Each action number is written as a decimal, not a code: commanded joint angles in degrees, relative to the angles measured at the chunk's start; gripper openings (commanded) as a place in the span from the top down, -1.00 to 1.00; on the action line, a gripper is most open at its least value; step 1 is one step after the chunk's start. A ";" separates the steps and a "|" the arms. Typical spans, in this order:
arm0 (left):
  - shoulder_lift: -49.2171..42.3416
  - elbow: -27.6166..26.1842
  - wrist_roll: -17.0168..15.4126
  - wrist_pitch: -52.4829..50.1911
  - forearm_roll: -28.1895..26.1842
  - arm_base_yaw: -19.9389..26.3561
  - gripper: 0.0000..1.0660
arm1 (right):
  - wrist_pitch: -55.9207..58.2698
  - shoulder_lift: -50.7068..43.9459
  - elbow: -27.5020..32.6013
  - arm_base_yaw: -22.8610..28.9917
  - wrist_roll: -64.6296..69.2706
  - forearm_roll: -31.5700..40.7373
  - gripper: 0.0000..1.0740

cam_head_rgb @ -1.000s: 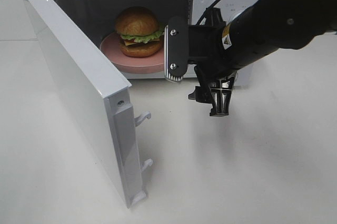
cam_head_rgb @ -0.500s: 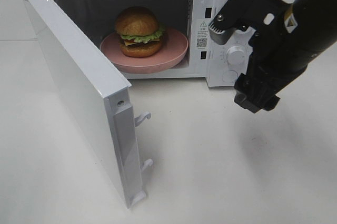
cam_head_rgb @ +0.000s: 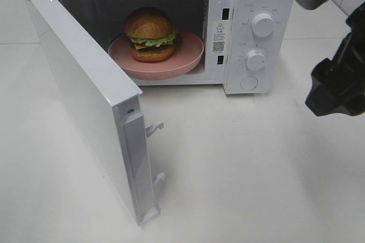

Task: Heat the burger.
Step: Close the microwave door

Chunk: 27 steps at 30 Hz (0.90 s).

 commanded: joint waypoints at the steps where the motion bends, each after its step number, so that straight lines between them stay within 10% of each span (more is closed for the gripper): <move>1: -1.20 0.11 0.00 -0.46 0.00 0.06 -0.84 | 3.78 -2.86 0.23 -0.34 0.80 1.60 -0.43; 27: -1.20 0.11 0.00 -0.46 0.00 0.06 -0.84 | 9.68 -21.37 8.65 -0.34 4.07 3.95 -0.42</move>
